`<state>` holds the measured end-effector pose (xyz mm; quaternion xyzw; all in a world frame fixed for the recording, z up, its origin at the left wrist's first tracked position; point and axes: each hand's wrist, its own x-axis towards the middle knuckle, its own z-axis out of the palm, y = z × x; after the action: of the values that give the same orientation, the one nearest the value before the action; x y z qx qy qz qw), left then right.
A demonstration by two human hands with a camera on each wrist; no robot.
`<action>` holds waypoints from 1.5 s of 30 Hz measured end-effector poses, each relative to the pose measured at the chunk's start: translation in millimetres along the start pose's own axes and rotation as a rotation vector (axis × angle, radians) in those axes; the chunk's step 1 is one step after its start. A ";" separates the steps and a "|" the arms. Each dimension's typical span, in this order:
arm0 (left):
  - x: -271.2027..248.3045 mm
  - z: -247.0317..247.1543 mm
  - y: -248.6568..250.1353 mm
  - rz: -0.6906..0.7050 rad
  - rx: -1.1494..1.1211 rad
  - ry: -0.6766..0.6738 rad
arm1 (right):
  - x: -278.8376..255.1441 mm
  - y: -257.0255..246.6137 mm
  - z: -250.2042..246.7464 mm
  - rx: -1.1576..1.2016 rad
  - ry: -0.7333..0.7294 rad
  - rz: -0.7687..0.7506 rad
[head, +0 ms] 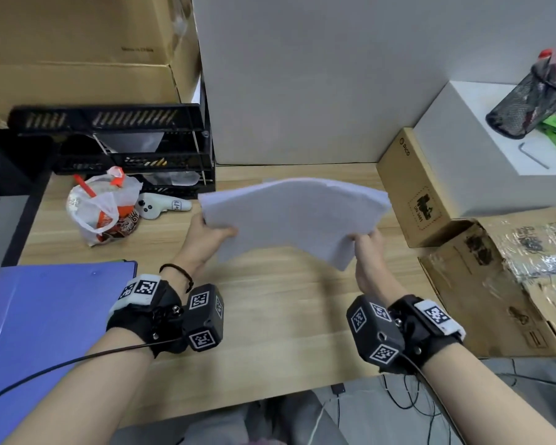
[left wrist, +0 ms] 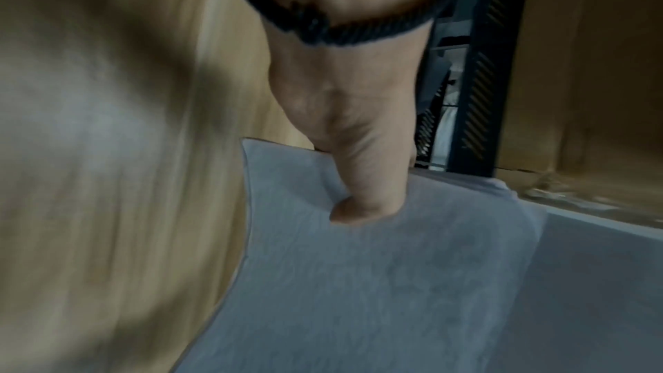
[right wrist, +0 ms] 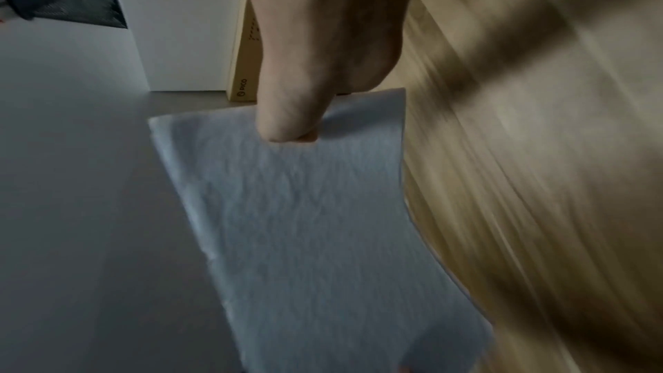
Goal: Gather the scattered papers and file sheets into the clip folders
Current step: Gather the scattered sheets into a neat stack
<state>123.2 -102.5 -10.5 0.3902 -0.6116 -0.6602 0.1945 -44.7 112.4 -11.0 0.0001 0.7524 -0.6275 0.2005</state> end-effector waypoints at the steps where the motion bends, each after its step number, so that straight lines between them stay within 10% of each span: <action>1: -0.9 -0.5 -10.3 -0.036 0.034 0.002 | -0.4 8.8 1.5 -0.030 -0.022 0.025; 9: -13.8 2.7 -46.9 -0.083 0.107 0.024 | 1.6 48.1 -10.3 -0.113 0.038 0.218; 24: -5.9 13.6 -16.4 -0.027 -0.098 0.120 | 2.0 -0.6 1.8 0.049 0.158 0.128; 34: -17.5 -7.8 -70.1 -0.136 0.139 -0.178 | 2.6 57.8 -6.7 -0.198 -0.047 0.256; 45: 6.0 -36.8 -46.7 -0.351 0.232 -0.142 | 24.3 52.4 -1.9 -0.300 -0.161 0.389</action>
<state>157.5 -122.8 -55.0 0.4630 -0.6182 -0.6350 -0.0132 -54.5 119.1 -67.6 0.0651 0.8046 -0.4563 0.3743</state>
